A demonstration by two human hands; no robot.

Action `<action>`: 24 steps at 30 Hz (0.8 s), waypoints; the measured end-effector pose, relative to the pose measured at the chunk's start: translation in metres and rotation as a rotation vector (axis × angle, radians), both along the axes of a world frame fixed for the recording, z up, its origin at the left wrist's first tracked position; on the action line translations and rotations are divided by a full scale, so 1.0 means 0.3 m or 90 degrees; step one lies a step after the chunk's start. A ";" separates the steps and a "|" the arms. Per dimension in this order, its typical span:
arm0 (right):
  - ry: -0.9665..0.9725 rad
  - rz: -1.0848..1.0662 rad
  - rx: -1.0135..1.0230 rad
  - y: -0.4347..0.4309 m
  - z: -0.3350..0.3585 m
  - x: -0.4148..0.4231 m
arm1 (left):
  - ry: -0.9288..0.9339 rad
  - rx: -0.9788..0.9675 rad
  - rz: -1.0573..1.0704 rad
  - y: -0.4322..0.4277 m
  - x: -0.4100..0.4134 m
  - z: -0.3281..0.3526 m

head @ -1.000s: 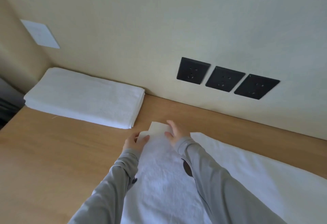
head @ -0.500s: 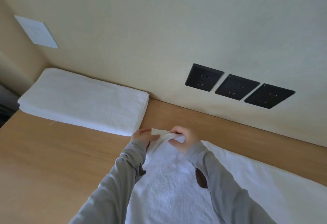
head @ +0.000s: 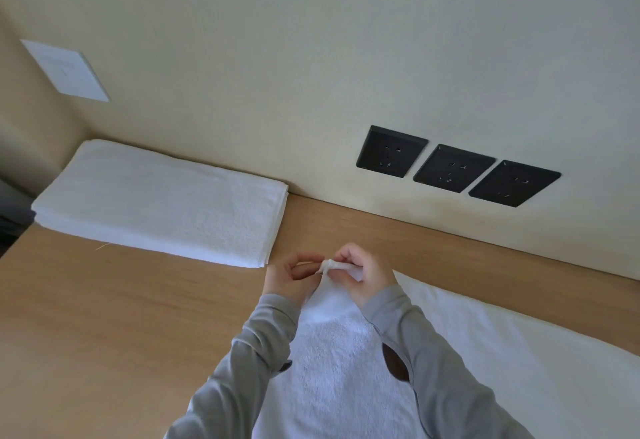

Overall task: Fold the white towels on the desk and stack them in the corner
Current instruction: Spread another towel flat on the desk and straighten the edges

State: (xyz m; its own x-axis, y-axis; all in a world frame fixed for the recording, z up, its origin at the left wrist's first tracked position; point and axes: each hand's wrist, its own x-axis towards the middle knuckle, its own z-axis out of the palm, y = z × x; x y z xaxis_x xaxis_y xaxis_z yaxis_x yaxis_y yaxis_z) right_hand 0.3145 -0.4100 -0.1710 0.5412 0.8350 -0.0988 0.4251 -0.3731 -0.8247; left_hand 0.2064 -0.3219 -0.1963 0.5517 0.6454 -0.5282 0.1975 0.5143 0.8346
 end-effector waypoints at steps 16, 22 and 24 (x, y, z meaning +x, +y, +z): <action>-0.050 0.064 0.006 -0.005 0.031 0.007 | -0.031 0.088 -0.070 -0.013 -0.043 0.022; -0.024 0.020 0.068 -0.009 0.062 0.003 | 0.220 0.250 -0.214 -0.028 -0.195 -0.076; -0.006 0.020 0.083 0.006 0.073 0.019 | 0.270 0.268 -0.256 -0.032 -0.261 -0.114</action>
